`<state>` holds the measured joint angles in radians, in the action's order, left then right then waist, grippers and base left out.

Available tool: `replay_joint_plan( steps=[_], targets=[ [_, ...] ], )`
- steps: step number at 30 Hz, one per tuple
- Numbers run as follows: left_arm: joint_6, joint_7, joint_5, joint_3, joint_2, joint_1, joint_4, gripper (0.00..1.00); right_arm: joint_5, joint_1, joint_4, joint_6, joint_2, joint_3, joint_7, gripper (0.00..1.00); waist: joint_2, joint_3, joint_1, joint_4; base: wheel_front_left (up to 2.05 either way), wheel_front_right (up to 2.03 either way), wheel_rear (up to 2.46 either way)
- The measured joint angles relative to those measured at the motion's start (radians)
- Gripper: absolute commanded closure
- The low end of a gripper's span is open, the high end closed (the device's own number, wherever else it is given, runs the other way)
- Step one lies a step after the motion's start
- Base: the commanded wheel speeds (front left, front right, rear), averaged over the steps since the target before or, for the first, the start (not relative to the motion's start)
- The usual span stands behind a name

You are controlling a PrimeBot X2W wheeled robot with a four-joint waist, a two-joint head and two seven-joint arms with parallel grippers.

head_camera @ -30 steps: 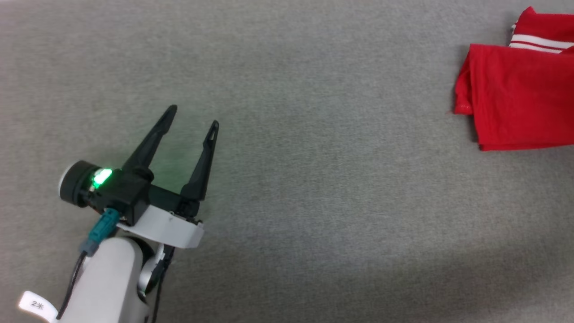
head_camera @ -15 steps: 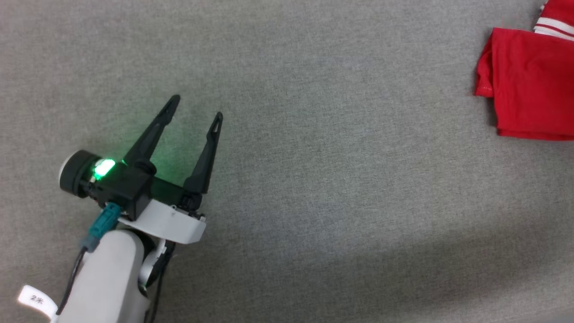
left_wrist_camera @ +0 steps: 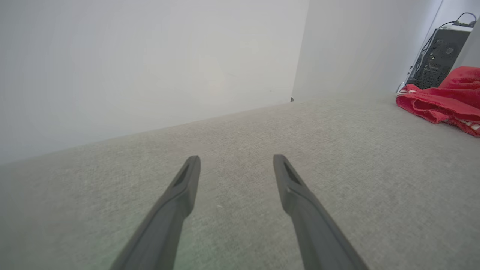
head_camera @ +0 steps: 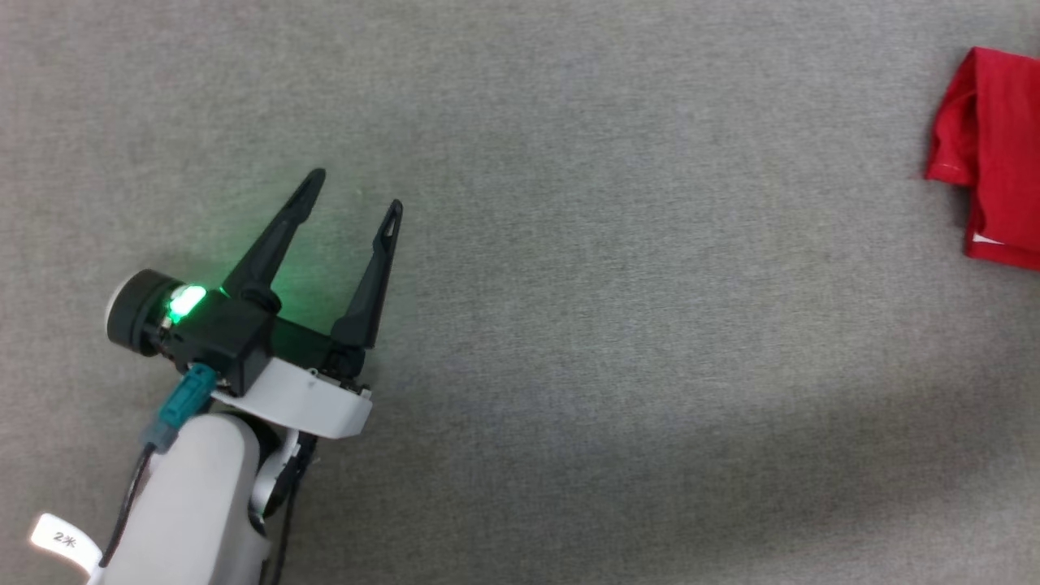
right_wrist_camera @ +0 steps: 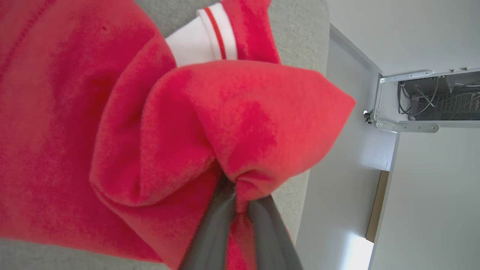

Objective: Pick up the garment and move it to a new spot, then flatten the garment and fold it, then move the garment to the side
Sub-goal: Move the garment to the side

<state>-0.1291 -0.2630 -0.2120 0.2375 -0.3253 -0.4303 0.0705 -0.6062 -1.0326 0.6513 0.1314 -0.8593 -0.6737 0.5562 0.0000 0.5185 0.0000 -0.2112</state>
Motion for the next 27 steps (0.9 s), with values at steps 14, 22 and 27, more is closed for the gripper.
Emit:
replay_joint_plan(
  steps=[14, 22, 27],
  targets=[
    [0.0, 0.0, 0.0, -0.009, 0.018, 0.005, -0.001, 0.0, -0.019, -0.051, 0.128, 0.0, 0.062, -0.082, 0.022, 1.0, 0.0, 0.001, 0.0, 0.042, 0.0, 0.0, 0.0],
    [0.0, 0.0, -0.005, -0.01, 0.024, 0.01, 0.01, 0.0, -0.045, -0.074, 0.223, 0.0, 0.074, -0.081, 0.019, 0.57, 0.0, -0.018, 0.0, 0.043, 0.0, 0.0, 0.0],
    [0.0, 0.0, -0.011, -0.012, 0.027, 0.022, 0.017, 0.0, -0.044, -0.089, 0.281, 0.0, 0.088, -0.072, 0.014, 0.0, 0.0, -0.044, 0.0001, 0.043, 0.0, 0.0, 0.0]
  ],
)
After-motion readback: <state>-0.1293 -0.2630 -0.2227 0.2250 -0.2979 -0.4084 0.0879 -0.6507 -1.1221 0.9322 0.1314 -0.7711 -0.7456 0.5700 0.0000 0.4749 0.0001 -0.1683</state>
